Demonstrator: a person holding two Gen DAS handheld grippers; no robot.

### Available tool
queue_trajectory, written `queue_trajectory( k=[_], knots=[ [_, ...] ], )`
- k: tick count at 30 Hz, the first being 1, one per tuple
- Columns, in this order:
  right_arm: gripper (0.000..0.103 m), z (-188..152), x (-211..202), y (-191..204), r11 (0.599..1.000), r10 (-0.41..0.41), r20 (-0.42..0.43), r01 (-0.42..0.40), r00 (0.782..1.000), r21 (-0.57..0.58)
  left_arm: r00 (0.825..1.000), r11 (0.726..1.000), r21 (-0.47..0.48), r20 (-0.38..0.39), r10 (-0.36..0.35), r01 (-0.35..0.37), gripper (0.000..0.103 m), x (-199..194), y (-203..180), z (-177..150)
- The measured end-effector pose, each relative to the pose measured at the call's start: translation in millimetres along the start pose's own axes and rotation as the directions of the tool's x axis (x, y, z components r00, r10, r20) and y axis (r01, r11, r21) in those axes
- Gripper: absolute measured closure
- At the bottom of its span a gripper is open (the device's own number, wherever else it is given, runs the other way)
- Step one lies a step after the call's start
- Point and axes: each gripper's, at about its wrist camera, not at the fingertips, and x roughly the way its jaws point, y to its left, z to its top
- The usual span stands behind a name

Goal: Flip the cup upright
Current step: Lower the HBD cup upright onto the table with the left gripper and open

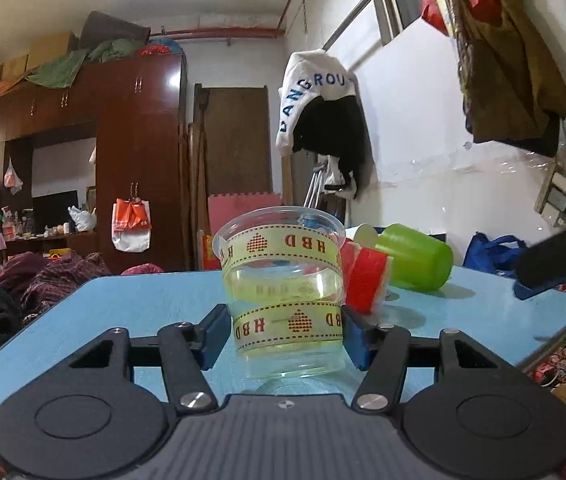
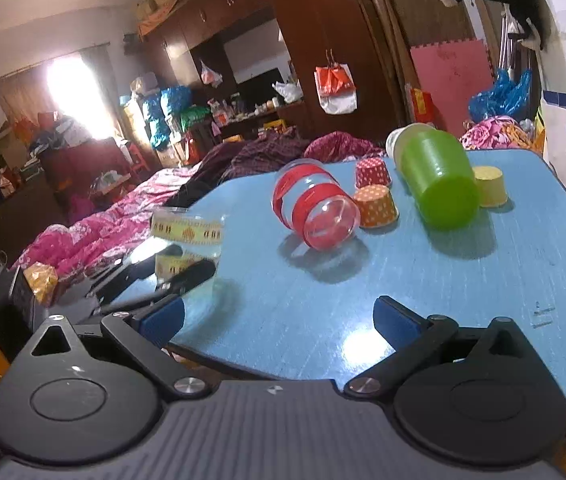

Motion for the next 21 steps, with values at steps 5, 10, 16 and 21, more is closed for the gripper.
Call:
queue_trajectory(
  k=[5, 10, 16, 21],
  knots=[
    [0.001, 0, 3, 0, 1.0, 0.006, -0.005, -0.006, 1.0, 0.006, 1.0, 1.0, 0.003, 0.0, -0.024, 0.024, 0.042, -11, -2, -10],
    [0.001, -2, 0, 1, 1.0, 0.016, 0.002, -0.016, 1.0, 0.007, 0.999, 0.999, 0.01, -0.019, -0.033, 0.033, 0.043, -12, -4, -17],
    [0.001, -4, -2, 0, 1.0, 0.018, 0.01, -0.018, 1.0, 0.007, 0.999, 0.999, 0.014, -0.01, -0.051, 0.052, 0.036, -16, 1, -18],
    [0.001, -6, -2, 0, 1.0, 0.02, 0.019, -0.021, 1.0, 0.014, 0.997, 0.997, 0.021, 0.009, -0.079, 0.079, 0.014, -22, 1, -18]
  ],
)
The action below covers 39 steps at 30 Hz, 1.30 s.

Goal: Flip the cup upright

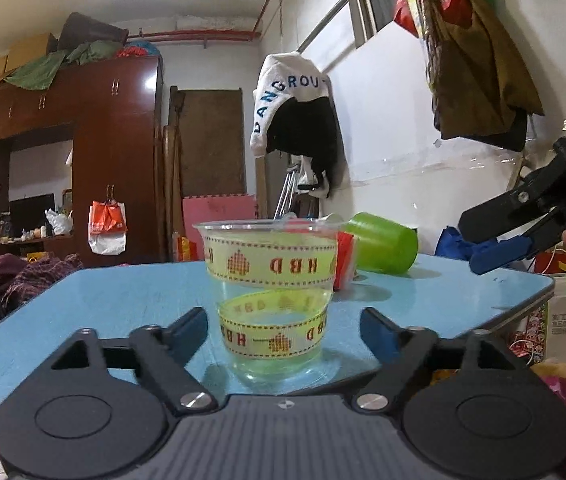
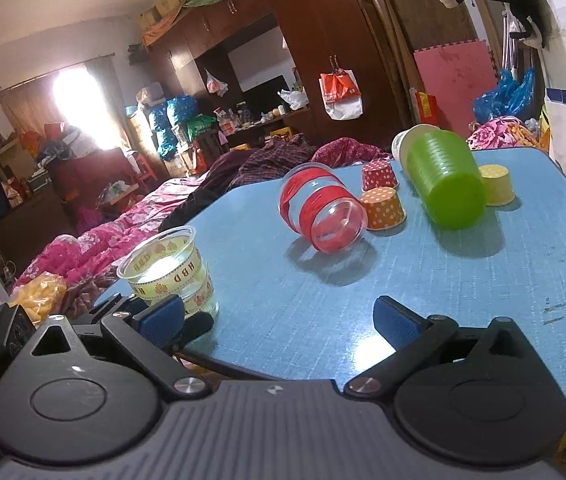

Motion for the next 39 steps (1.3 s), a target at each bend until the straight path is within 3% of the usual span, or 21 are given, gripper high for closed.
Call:
queue_trajectory(
  k=[6, 11, 13, 17, 20, 27, 31, 39],
  knots=[
    [0.001, -1, -6, 5, 1.0, -0.002, 0.02, 0.003, 1.0, -0.016, 1.0, 1.0, -0.015, -0.015, -0.011, 0.011, 0.01, -18, 7, 21],
    [0.001, -2, -25, 23, 0.998, -0.026, 0.104, 0.032, 0.994, -0.056, 0.996, 0.994, -0.069, 0.026, -0.081, 0.083, 0.008, -58, 19, 46],
    [0.001, -3, -34, 38, 0.994, -0.048, 0.146, 0.062, 0.988, -0.091, 0.998, 0.993, -0.099, 0.029, -0.059, 0.062, 0.002, -71, 22, 61],
    [0.001, 0, -39, 64, 0.973, -0.114, 0.192, 0.148, 0.975, -0.175, 0.996, 0.99, -0.138, -0.087, -0.002, -0.01, 0.002, -77, 24, 84],
    [0.001, 4, -32, 69, 0.966, -0.121, 0.178, 0.157, 0.977, -0.204, 0.979, 0.986, -0.163, -0.205, -0.007, -0.027, 0.002, -67, 28, 90],
    [0.001, 5, -9, 56, 0.974, -0.131, 0.09, 0.145, 0.987, -0.174, 0.939, 0.986, -0.153, -0.344, 0.015, -0.072, 0.002, -46, 28, 80],
    [0.001, 0, -9, 52, 0.974, -0.141, 0.064, 0.15, 0.988, -0.168, 0.926, 0.985, -0.151, -0.377, 0.025, -0.088, 0.002, -45, 30, 74],
    [0.001, -4, -15, 52, 0.972, -0.161, 0.051, 0.168, 0.986, -0.166, 0.925, 0.985, -0.141, -0.376, 0.043, -0.103, 0.002, -46, 28, 74]
  ],
)
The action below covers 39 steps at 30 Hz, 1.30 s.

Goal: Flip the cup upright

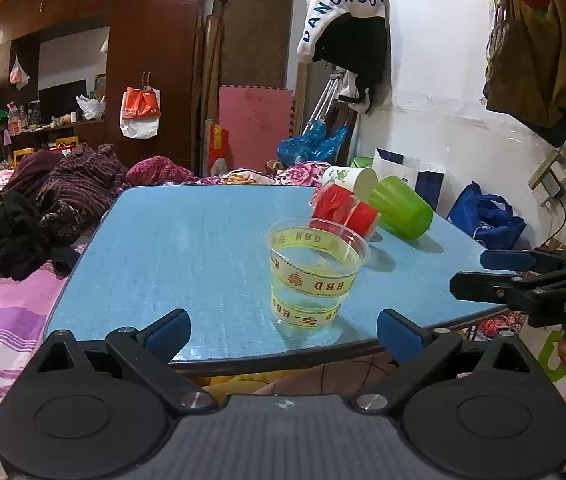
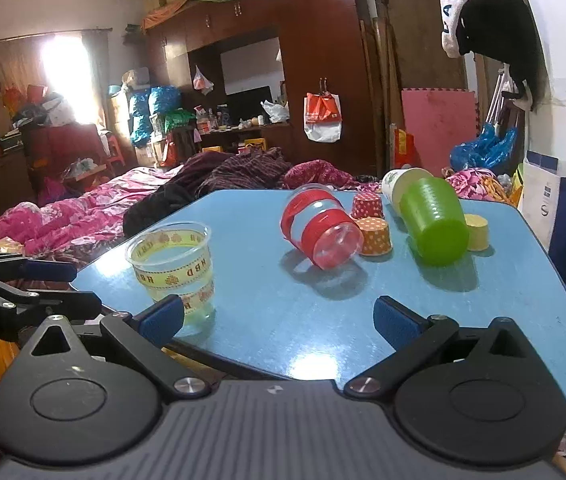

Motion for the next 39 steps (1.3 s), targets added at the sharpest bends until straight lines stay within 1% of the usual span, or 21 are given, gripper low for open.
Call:
queue_trajectory(
  k=[24, 39],
  knots=[
    [0.001, 2.1, -1.7, -3.0, 1.0, 0.024, -0.007, -0.024, 1.0, -0.003, 1.0, 1.0, -0.009, -0.015, 0.011, -0.011, 0.002, 7.1, 3.4, -1.2],
    [0.001, 1.7, -2.8, -3.7, 1.0, 0.021, -0.002, -0.021, 1.0, 0.001, 1.0, 1.0, -0.017, -0.013, 0.015, -0.015, 0.002, 9.0, 6.0, -0.6]
  ],
)
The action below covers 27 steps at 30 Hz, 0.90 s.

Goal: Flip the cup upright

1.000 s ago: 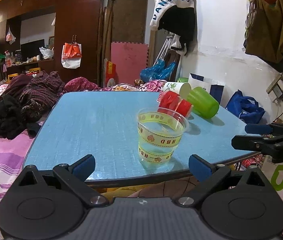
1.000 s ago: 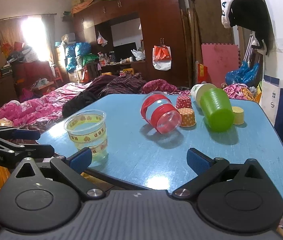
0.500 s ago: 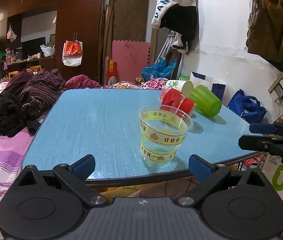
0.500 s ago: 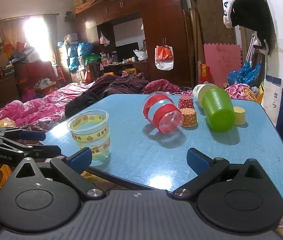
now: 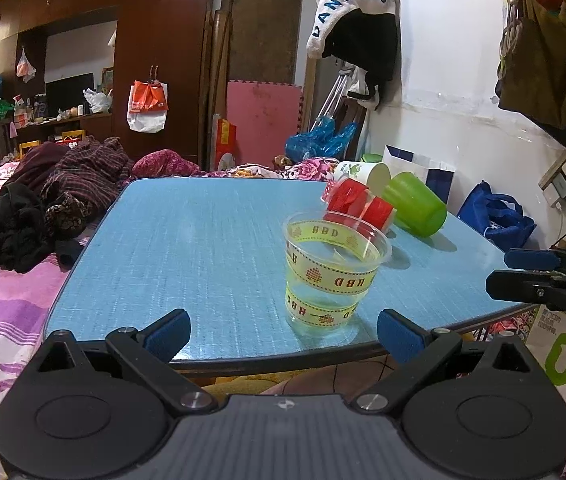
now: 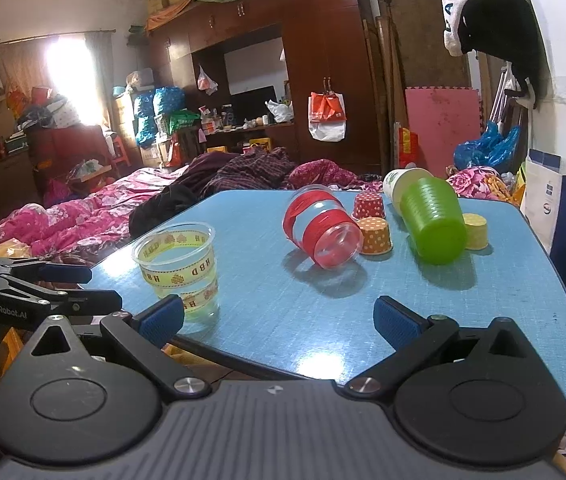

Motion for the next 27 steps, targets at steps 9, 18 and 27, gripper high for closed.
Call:
queue_trajectory(
  k=[9, 18, 27],
  knots=[
    [0.001, -0.2, -1.5, -1.8, 1.0, -0.003, 0.001, 0.003, 1.0, 0.002, 1.0, 1.0, -0.005, -0.001, -0.002, 0.002, 0.002, 0.3, 0.7, 0.1],
    [0.001, 0.4, -2.9, -1.6, 1.0, -0.001, 0.001, 0.001, 1.0, 0.0, 1.0, 1.0, -0.011, -0.001, -0.004, 0.003, 0.002, 1.3, 1.8, -0.1],
    [0.001, -0.6, -1.6, 0.0, 1.0, 0.002, -0.007, -0.002, 1.0, 0.0, 1.0, 1.0, -0.013, 0.006, -0.021, 0.022, 0.002, 0.1, 1.3, 0.9]
  ],
)
